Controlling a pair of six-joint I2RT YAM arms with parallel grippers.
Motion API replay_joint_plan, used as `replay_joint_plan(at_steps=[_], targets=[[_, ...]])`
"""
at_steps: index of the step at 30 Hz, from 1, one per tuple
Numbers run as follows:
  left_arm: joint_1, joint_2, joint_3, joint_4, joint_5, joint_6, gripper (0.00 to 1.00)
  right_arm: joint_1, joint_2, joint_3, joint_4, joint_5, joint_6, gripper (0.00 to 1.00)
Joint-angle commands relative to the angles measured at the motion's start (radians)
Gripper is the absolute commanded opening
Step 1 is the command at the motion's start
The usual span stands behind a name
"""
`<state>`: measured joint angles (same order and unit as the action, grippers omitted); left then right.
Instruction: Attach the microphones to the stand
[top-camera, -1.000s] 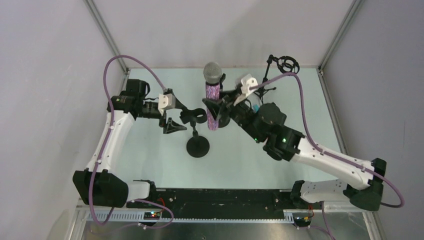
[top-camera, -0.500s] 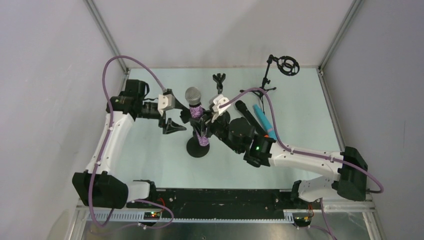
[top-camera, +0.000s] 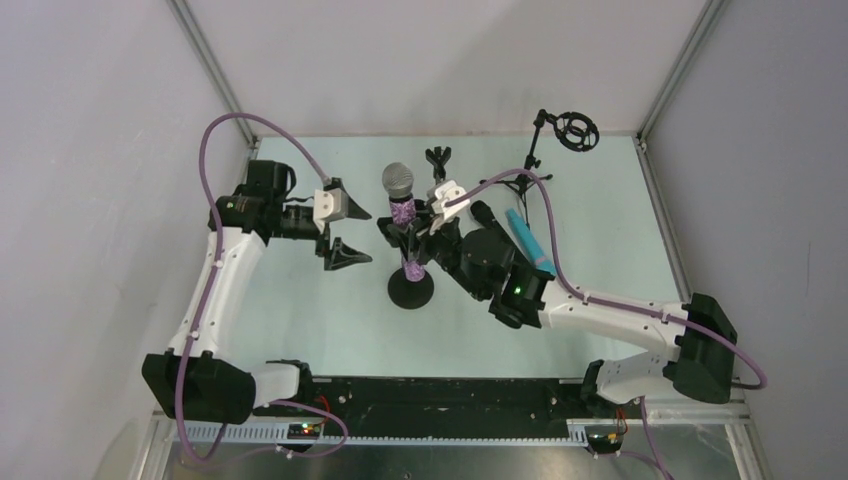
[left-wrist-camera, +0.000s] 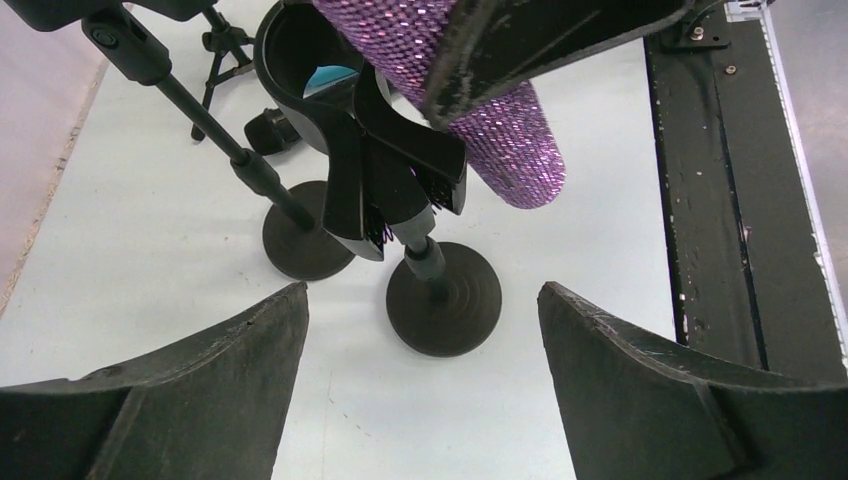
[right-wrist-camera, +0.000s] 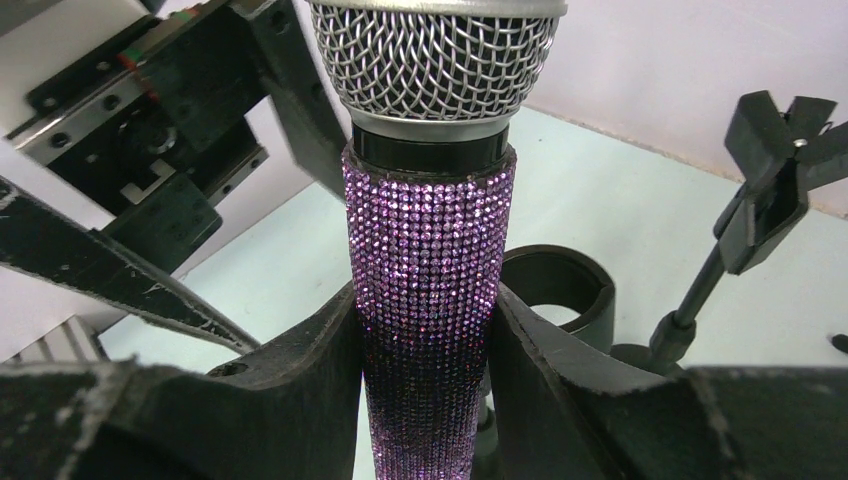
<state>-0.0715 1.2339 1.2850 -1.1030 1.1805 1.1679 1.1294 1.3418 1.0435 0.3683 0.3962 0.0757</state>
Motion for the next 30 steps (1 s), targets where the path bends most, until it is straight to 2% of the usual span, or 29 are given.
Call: replay_joint_plan(at_steps=[1,7,11,13,14,16,17,20,23,26,28,30], targets=[[0.004,-0.018,0.02,-0.005,-0.005,-0.011,0.96,0.034,-0.07,0.001,0.057,0.027,-0.016,0.0],[-0.023,-0.019,0.044,-0.007,0.047,-0.125,1.0,0.047,-0.163,-0.001,0.026,0.032,-0.062,0.0],[-0.079,-0.045,0.007,0.004,0.009,-0.175,1.0,0.007,-0.221,-0.001,0.016,0.041,-0.142,0.0],[-0.096,-0.056,-0.03,0.102,-0.046,-0.319,1.0,-0.034,-0.242,0.002,0.022,0.018,-0.146,0.0],[-0.098,-0.082,-0.052,0.273,-0.113,-0.518,1.0,-0.046,-0.248,0.005,0.025,0.011,-0.147,0.0],[-0.101,-0.131,-0.115,0.516,-0.263,-0.766,1.0,-0.079,-0.239,0.037,0.013,-0.01,-0.157,0.0],[-0.105,-0.138,-0.103,0.546,-0.298,-0.798,1.0,-0.096,-0.233,0.068,0.001,-0.017,-0.163,0.0],[-0.136,-0.156,-0.021,0.548,-0.53,-0.918,1.0,-0.122,-0.209,0.119,-0.019,-0.041,-0.183,0.0],[-0.142,-0.185,0.049,0.466,-0.628,-0.94,1.0,-0.152,-0.189,0.179,-0.053,-0.059,-0.182,0.0],[-0.143,-0.241,0.015,0.449,-0.744,-0.956,1.0,-0.176,-0.16,0.227,-0.095,-0.075,-0.179,0.0],[-0.142,-0.291,-0.033,0.432,-0.721,-0.916,1.0,-0.198,-0.144,0.25,-0.123,-0.096,-0.162,0.0],[-0.143,-0.338,-0.077,0.426,-0.636,-0.907,1.0,-0.216,-0.134,0.26,-0.129,-0.117,-0.139,0.0]])
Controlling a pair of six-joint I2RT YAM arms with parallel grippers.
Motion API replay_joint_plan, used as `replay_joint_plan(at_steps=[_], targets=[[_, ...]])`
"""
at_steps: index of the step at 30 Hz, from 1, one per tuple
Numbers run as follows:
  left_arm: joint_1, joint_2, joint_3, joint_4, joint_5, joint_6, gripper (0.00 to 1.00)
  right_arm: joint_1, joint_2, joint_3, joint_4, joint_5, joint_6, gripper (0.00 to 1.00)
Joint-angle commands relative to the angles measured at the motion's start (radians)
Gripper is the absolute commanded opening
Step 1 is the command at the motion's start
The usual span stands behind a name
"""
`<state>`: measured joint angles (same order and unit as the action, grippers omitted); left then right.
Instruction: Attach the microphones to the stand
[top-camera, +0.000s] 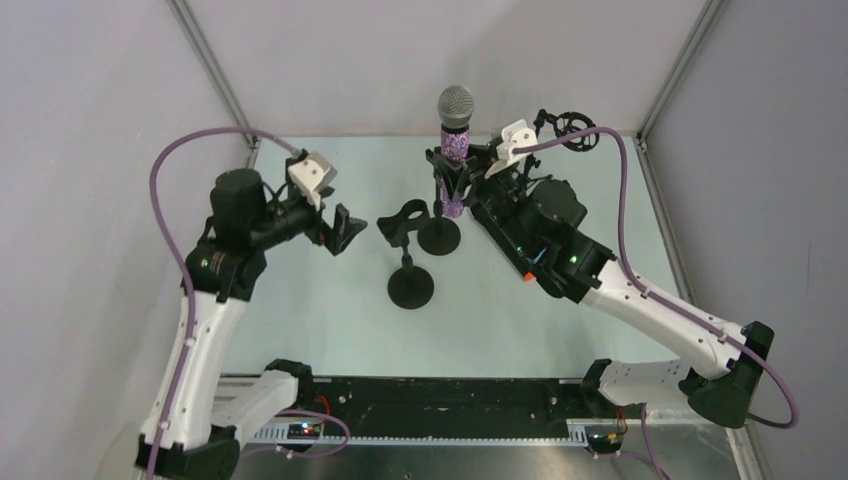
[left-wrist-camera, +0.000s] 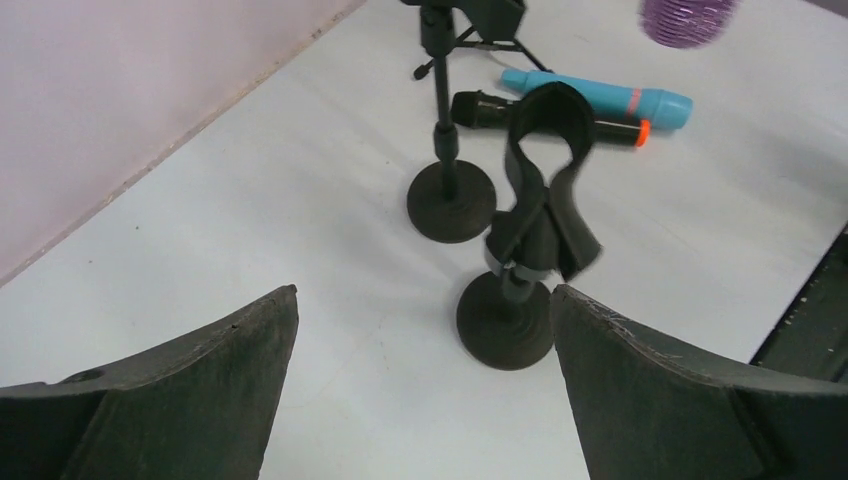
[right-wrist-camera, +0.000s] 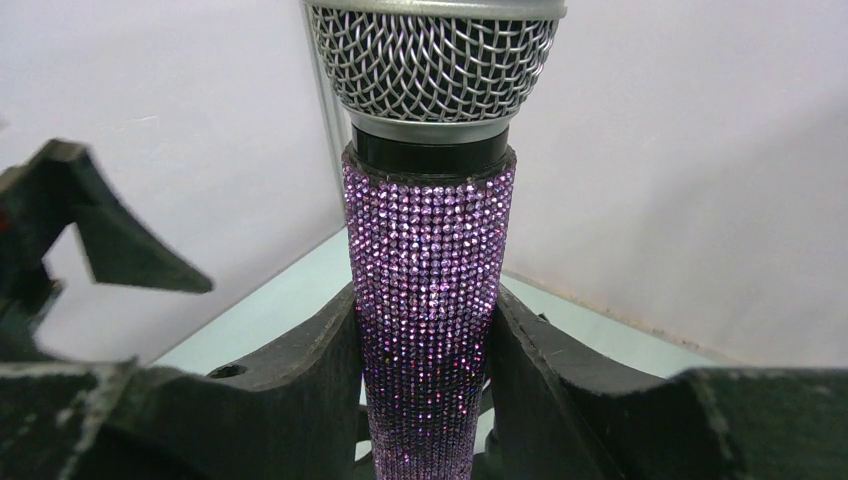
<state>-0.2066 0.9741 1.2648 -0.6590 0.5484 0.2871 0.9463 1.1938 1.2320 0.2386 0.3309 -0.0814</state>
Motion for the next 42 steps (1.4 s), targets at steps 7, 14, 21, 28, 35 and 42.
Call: replay_joint_plan(at_steps=[7,14,21,28,35,42], targets=[[-0.167,-0.202,-0.221,0.14,-0.08,-0.046,1.0,-0.048,0.065,0.096,0.068,-0.089,0.013,0.0],[-0.24,-0.183,-0.337,0.325,-0.114,-0.053,1.0,-0.04,0.11,0.12,0.131,-0.138,-0.002,0.0],[-0.24,-0.149,-0.425,0.474,-0.122,0.008,1.0,-0.036,0.119,0.134,0.146,-0.172,0.001,0.0],[-0.24,-0.131,-0.453,0.609,-0.118,-0.029,1.0,-0.035,0.114,0.137,0.156,-0.205,0.005,0.0],[-0.24,-0.136,-0.482,0.633,-0.092,-0.037,1.0,-0.035,0.132,0.138,0.157,-0.217,0.014,0.0],[-0.24,-0.141,-0.491,0.631,-0.08,-0.038,0.97,-0.022,0.159,0.138,0.173,-0.217,0.003,0.0]])
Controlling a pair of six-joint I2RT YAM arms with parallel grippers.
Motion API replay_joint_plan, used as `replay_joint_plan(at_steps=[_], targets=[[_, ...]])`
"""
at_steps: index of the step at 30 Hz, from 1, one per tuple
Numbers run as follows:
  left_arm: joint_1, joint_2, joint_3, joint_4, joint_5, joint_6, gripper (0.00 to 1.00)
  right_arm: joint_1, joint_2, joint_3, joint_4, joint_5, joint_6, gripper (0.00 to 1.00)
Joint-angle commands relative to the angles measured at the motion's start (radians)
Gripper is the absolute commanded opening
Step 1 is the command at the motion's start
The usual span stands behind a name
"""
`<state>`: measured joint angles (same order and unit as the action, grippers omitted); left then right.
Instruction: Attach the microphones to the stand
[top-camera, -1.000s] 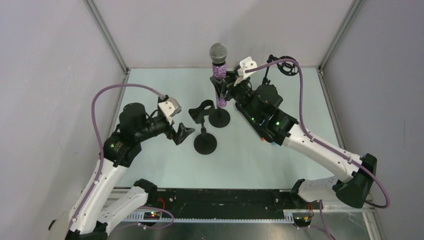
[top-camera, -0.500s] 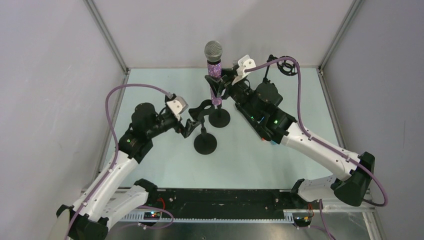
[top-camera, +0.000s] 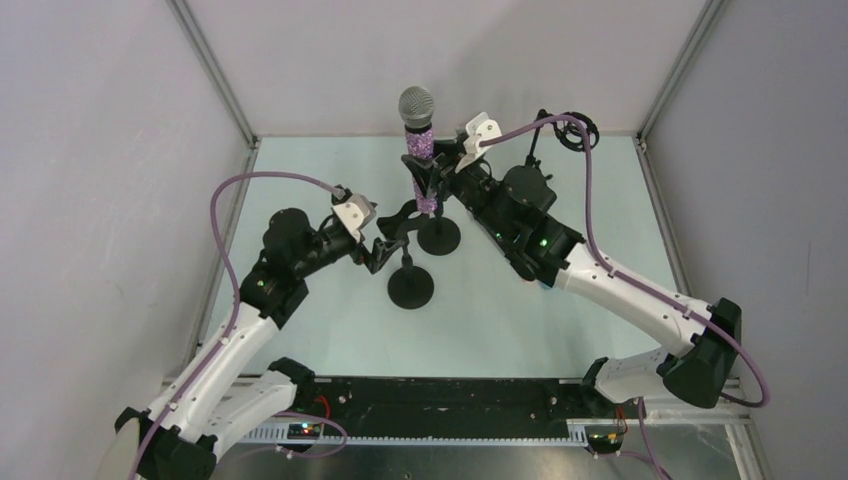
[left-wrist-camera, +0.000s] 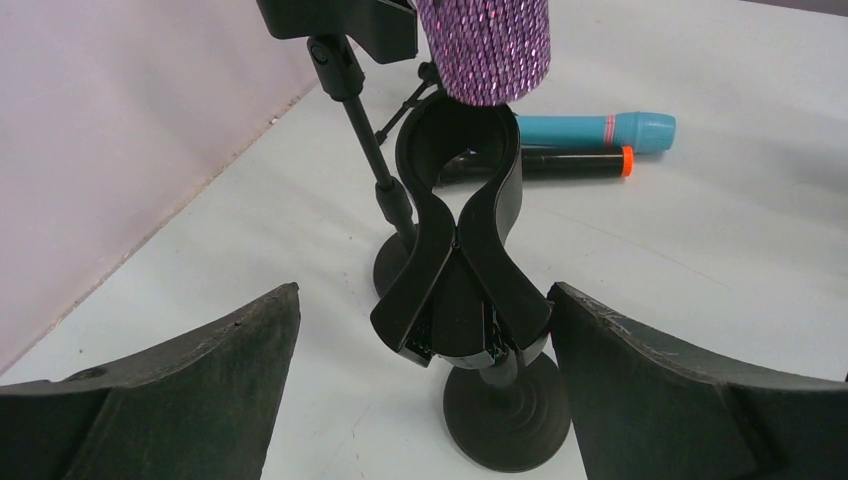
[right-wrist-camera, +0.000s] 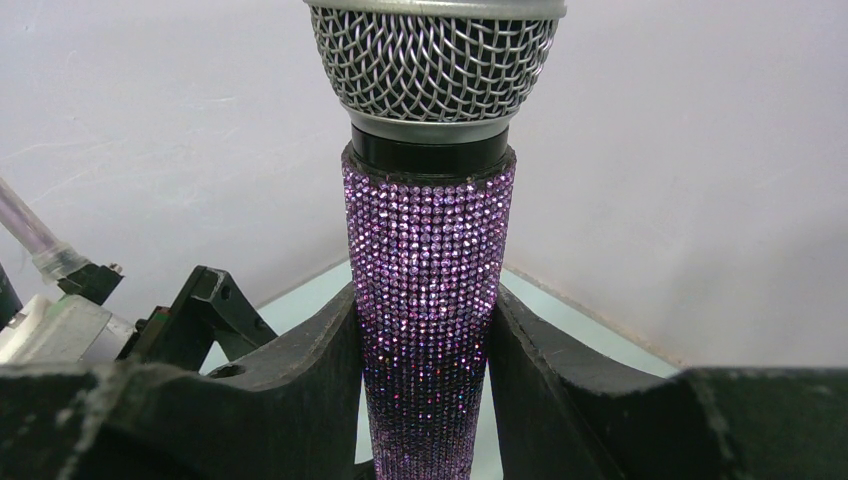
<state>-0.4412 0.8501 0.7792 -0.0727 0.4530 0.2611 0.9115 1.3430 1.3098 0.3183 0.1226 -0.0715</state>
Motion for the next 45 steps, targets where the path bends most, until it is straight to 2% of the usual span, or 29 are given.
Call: replay_joint_plan(at_steps=[1,18,28,31,32,33,34,35,36,38,43,44,45], targets=[[-0.005,-0.017,-0.007,0.045,0.014,-0.012,0.97,0.021,0.013,0.06,0.102,-0.006,-0.012,0.0],[-0.005,-0.002,0.002,0.044,0.034,-0.008,0.84,0.071,0.068,0.065,0.192,0.027,-0.113,0.0],[-0.005,-0.001,-0.002,0.032,0.044,0.006,0.65,0.073,0.074,0.059,0.179,0.029,-0.119,0.0],[-0.006,-0.003,-0.005,0.027,0.048,0.016,0.55,0.072,0.078,0.056,0.186,0.028,-0.119,0.0],[-0.005,-0.005,-0.009,0.021,0.056,0.023,0.44,0.069,0.087,0.057,0.2,0.021,-0.119,0.0],[-0.005,-0.004,-0.01,0.02,0.062,0.025,0.4,0.068,0.096,0.063,0.211,0.02,-0.12,0.0],[-0.005,-0.004,-0.012,0.019,0.065,0.028,0.28,0.069,0.101,0.075,0.205,0.02,-0.122,0.0],[-0.005,0.0,-0.011,0.015,0.068,0.028,0.21,0.069,0.104,0.077,0.202,0.022,-0.126,0.0],[-0.006,0.002,-0.008,0.013,0.068,0.028,0.07,0.071,0.104,0.075,0.195,0.027,-0.126,0.0],[-0.005,0.004,-0.005,0.004,0.067,0.037,0.01,0.069,0.096,0.051,0.196,0.036,-0.118,0.0],[-0.004,0.0,-0.017,0.0,0.076,0.044,0.0,0.076,0.081,-0.001,0.214,0.052,-0.119,0.0],[-0.005,0.0,-0.016,-0.002,0.088,0.043,0.07,0.076,0.081,-0.001,0.216,0.053,-0.119,0.0],[-0.005,0.0,-0.013,-0.012,0.093,0.039,0.51,0.076,0.079,-0.001,0.219,0.053,-0.121,0.0]])
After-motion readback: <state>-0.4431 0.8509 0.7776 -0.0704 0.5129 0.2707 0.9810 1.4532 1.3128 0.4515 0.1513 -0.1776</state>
